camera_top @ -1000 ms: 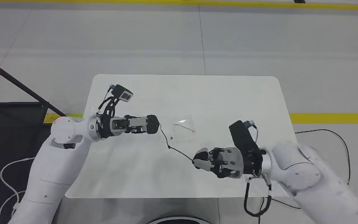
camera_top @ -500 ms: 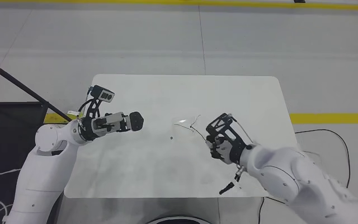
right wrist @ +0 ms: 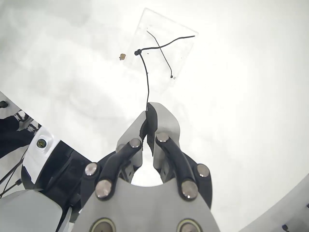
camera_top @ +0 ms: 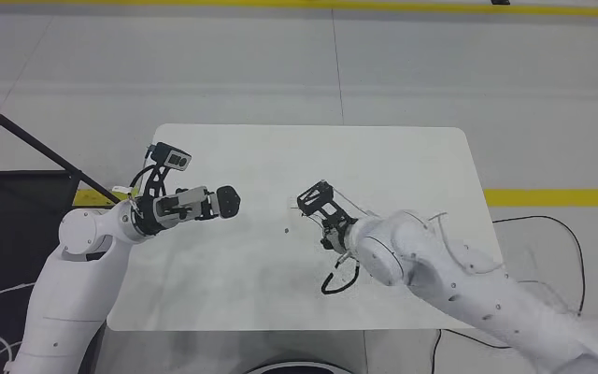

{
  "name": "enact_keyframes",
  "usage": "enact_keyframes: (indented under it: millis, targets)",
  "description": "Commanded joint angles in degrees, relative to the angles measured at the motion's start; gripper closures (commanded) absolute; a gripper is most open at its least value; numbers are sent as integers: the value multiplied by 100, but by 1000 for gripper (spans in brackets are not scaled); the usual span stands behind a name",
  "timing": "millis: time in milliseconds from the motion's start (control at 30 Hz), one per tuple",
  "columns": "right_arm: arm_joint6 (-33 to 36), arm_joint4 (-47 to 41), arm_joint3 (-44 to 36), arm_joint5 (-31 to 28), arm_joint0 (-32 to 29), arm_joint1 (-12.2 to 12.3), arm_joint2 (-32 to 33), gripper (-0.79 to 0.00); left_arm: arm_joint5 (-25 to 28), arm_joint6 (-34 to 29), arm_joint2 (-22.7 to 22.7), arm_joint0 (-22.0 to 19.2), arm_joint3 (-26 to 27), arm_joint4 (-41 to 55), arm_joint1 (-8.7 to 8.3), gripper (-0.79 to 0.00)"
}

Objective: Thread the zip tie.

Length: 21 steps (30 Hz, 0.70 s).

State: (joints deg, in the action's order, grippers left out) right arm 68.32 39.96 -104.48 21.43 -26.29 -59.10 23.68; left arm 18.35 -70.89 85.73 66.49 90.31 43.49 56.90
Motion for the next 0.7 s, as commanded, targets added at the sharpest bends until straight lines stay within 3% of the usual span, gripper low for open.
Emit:
enact_keyframes:
  millis: [0, 300, 633, 667]
  targets:
    - [175, 35, 245, 77, 188, -195, -200, 0, -1, 79, 27, 46, 39, 2, -1, -785]
    - [346, 47, 1142, 293, 528, -887, -627, 0, 33, 66, 24, 61, 19, 36, 5, -785]
    - [460, 119, 1755, 308, 592, -1331, -703, 0, 88, -17, 30, 52, -55, 90, 9, -785]
    - [464, 126, 1788, 311, 589, -1358, -689, -191, 88, -27, 31, 51, -60, 96, 9, -785]
